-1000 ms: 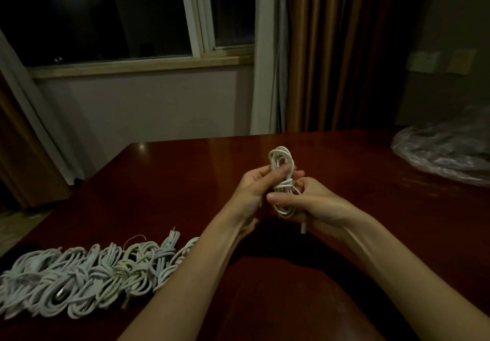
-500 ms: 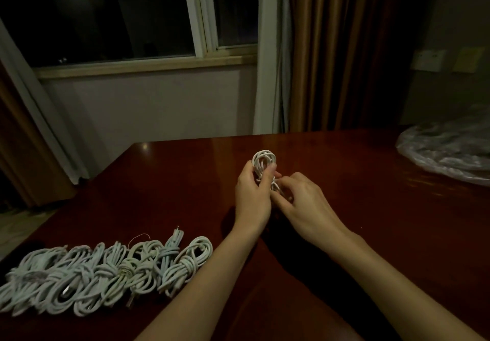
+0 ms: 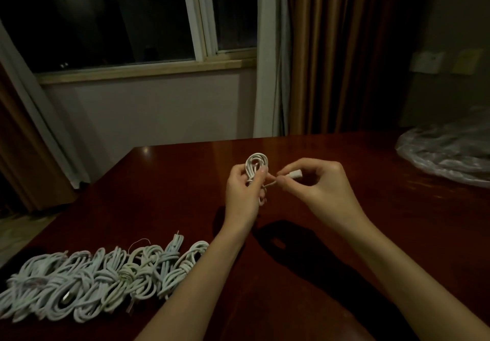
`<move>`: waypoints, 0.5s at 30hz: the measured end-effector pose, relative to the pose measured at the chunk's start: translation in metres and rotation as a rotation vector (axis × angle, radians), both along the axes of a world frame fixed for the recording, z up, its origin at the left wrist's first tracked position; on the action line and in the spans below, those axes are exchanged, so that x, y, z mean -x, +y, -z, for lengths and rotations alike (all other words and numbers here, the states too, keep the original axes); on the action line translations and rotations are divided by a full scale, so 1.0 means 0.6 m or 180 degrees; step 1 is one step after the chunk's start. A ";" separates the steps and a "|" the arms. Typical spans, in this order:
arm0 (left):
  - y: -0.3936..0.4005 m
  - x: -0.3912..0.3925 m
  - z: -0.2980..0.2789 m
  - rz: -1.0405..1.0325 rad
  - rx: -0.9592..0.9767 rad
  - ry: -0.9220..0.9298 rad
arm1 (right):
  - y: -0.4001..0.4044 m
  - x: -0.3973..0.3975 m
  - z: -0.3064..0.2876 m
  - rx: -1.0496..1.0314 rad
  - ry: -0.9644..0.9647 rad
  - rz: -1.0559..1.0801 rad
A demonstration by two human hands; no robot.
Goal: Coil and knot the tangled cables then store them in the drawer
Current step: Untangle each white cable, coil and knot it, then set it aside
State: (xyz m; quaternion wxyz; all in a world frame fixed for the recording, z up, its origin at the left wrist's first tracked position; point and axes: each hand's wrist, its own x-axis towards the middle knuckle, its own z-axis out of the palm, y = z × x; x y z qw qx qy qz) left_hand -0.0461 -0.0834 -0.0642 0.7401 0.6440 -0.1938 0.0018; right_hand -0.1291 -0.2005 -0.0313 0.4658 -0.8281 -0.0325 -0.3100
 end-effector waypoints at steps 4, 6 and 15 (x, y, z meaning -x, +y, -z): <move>0.002 0.001 -0.008 0.0147 0.0103 0.0157 | 0.008 -0.002 0.000 -0.0885 0.0178 -0.0738; 0.002 0.006 -0.009 0.0231 0.0049 0.0127 | 0.012 -0.005 0.007 -0.1138 0.0326 -0.0838; -0.004 0.013 -0.002 0.0409 -0.0198 -0.0223 | -0.005 -0.007 0.005 -0.1824 0.1244 -0.0674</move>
